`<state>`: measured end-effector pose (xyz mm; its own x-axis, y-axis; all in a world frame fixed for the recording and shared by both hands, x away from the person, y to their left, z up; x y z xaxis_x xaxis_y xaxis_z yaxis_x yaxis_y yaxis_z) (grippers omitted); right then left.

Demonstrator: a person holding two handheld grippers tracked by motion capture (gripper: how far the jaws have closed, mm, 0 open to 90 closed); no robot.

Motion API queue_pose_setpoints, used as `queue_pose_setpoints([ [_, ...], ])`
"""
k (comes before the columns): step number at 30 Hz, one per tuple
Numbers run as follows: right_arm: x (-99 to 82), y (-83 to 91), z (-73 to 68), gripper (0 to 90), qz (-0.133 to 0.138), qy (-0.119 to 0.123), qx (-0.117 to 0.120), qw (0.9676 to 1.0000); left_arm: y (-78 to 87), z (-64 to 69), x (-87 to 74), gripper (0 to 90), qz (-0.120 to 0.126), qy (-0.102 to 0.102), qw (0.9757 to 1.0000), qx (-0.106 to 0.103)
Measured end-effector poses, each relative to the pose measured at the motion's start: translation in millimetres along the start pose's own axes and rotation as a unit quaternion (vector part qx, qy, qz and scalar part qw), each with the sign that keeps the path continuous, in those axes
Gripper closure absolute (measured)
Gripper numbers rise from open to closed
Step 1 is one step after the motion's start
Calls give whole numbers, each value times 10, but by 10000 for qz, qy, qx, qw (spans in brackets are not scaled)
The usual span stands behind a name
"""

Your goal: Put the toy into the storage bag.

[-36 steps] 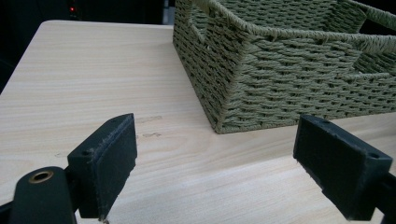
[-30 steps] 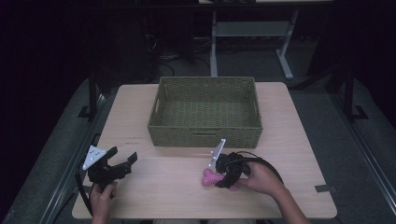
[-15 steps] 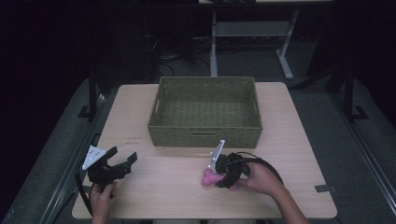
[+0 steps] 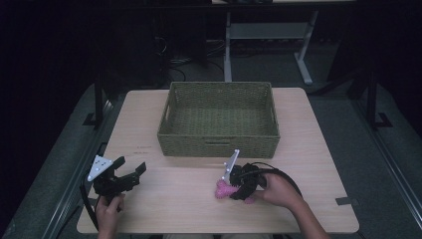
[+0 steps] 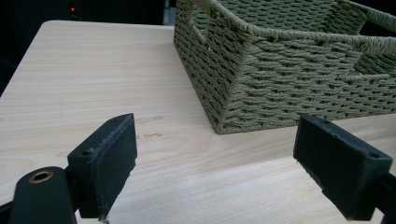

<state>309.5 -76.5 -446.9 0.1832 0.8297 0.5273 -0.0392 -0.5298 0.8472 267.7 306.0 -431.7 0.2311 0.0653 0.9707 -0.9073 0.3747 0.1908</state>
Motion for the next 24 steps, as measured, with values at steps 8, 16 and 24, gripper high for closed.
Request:
queue_pose_setpoints([
  [8,-2,10,1,578,16,14,72,10000,-1,-2,-1,130,5,6,10000,6],
  [16,-7,97,21,579,186,-40,135,9997,-2,-2,-1,130,2,0,10000,6],
  [24,44,213,37,579,254,33,165,9995,-4,-1,-4,130,2,0,10000,13],
])
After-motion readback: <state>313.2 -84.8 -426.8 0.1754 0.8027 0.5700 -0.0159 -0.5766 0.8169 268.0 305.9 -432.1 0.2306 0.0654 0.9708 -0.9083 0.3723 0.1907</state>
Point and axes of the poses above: each handheld gripper's, and its own axes: y roughly backward along the jaws, x roughly out of its top, z roughly to its right, the point moved 1 cm from there along -y, roughly forward along the jaws, and after that the axes turned 12 degrees about z, right-handed, at the moved point
